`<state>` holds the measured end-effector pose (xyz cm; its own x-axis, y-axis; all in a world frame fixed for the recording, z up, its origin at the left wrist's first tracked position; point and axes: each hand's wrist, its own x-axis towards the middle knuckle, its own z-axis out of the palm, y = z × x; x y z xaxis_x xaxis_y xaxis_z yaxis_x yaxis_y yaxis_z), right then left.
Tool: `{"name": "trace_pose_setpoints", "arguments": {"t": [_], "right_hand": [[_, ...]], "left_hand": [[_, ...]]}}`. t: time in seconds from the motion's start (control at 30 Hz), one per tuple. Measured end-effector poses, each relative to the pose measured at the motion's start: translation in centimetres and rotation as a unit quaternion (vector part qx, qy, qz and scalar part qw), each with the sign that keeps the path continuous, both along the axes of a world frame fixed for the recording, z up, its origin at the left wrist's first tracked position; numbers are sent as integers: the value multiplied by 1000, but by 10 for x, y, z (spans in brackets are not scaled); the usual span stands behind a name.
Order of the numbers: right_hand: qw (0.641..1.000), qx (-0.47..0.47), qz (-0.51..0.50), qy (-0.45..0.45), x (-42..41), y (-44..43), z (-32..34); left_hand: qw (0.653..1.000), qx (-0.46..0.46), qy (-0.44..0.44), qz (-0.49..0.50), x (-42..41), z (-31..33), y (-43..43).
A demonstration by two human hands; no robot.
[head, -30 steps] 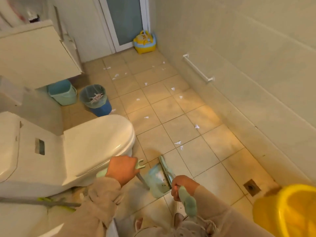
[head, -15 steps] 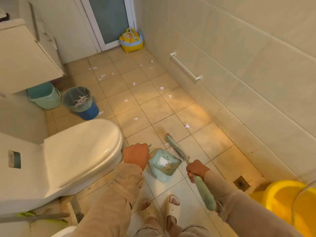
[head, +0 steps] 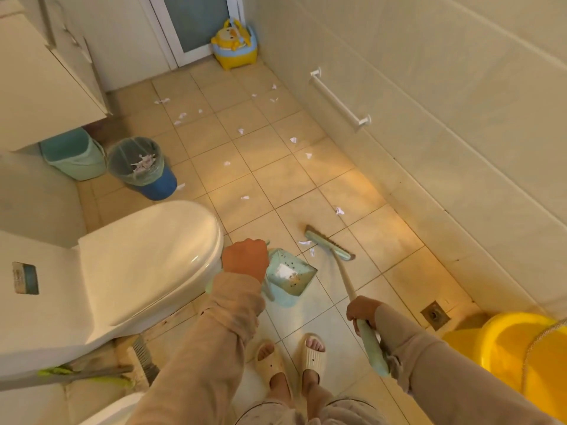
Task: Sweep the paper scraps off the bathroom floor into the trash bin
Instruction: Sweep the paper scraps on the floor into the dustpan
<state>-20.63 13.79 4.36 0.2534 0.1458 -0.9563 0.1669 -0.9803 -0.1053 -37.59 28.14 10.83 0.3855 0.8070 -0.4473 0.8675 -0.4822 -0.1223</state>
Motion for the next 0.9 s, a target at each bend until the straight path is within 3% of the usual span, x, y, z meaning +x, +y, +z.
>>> {"name": "trace_pose_setpoints", "arguments": {"t": [0.17, 0.43, 0.57, 0.67, 0.9], "right_hand": [[998, 20, 0, 52, -14, -5, 15], [957, 39, -236, 165, 23, -21, 46], [940, 39, -282, 190, 57, -19, 61], [957, 39, -244, 153, 58, -14, 63], [998, 55, -24, 27, 0, 14, 39]], "left_hand": [[1000, 3, 1, -8, 5, 2, 0], [1000, 9, -3, -16, 5, -1, -2], [1000, 9, -3, -20, 4, -1, -2], [1000, 9, -10, -14, 1, -2, 0], [1000, 8, -28, -8, 0, -6, 2]]}}
